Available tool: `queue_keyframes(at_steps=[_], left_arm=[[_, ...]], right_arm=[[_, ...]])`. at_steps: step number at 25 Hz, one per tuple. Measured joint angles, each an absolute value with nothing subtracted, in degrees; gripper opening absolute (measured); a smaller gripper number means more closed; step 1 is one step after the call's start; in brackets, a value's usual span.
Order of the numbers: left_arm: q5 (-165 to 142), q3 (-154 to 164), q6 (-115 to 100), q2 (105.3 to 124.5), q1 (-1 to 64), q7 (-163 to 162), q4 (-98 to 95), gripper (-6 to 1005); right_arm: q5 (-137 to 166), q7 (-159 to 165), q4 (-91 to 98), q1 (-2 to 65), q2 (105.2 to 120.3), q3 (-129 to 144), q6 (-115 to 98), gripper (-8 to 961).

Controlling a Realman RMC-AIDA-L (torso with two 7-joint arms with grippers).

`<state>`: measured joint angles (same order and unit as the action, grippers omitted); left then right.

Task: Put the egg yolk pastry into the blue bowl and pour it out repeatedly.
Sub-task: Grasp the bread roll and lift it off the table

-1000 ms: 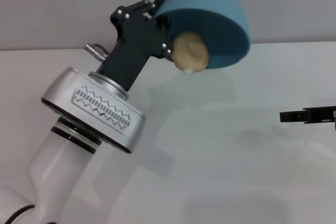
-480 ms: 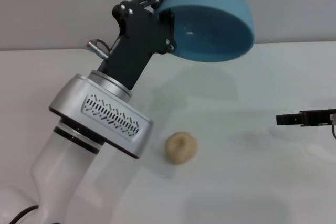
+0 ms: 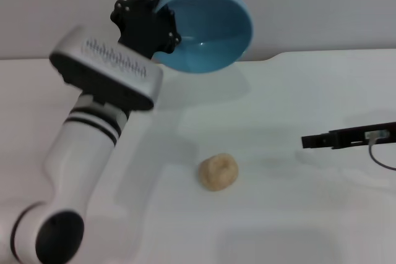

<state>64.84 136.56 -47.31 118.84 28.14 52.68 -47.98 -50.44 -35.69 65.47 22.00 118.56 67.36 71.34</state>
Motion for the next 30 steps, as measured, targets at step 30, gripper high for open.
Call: queue_keyframes(at_steps=[30], left_arm=[[41.8,81.4,30.3,117.95,34.5,30.4,-51.0,36]], right_arm=[[-49.9,-35.7,61.2,30.7,118.39,73.7,71.2,493]])
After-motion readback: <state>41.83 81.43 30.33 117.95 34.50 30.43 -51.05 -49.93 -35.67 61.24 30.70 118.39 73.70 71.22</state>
